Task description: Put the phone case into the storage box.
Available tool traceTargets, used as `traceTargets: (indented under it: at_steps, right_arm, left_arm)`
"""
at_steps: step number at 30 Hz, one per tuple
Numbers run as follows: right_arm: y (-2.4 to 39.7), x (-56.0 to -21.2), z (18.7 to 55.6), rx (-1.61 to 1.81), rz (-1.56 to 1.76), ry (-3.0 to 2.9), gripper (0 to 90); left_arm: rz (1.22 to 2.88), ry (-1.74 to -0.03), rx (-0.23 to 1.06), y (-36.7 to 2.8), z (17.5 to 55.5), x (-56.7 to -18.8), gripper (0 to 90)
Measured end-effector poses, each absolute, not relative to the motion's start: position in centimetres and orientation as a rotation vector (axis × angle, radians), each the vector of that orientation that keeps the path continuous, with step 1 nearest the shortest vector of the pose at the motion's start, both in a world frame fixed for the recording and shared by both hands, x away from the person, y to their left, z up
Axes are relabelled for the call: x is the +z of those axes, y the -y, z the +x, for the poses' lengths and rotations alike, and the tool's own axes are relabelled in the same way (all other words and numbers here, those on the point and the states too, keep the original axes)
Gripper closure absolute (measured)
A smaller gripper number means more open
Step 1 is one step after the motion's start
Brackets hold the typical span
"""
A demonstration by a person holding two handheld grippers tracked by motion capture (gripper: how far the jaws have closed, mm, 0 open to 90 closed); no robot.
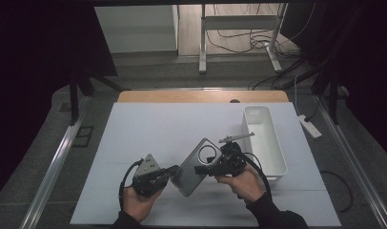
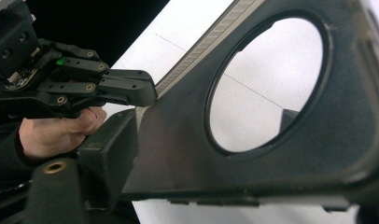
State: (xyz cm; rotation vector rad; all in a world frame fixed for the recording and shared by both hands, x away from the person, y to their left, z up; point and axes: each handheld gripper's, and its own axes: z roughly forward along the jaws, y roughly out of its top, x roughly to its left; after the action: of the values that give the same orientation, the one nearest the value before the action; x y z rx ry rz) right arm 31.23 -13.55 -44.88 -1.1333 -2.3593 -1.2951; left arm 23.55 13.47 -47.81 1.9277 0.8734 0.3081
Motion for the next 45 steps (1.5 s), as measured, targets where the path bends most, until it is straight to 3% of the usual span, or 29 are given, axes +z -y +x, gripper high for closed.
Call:
traceTargets:
  at_steps: [27,45]
  right_arm:
    - [13.3,-45.7,31.5,-1.321,-1.163,2.184,70.0]
    - [13.7,-46.0,31.6,-1.329,-1.191,2.113,82.6]
  left_arm:
    - [1.909,-0.857,0.326,-13.3,23.3,-48.0,88.7]
    - [1.942,-0.846,0.256,-12.9,23.7,-48.7,87.5]
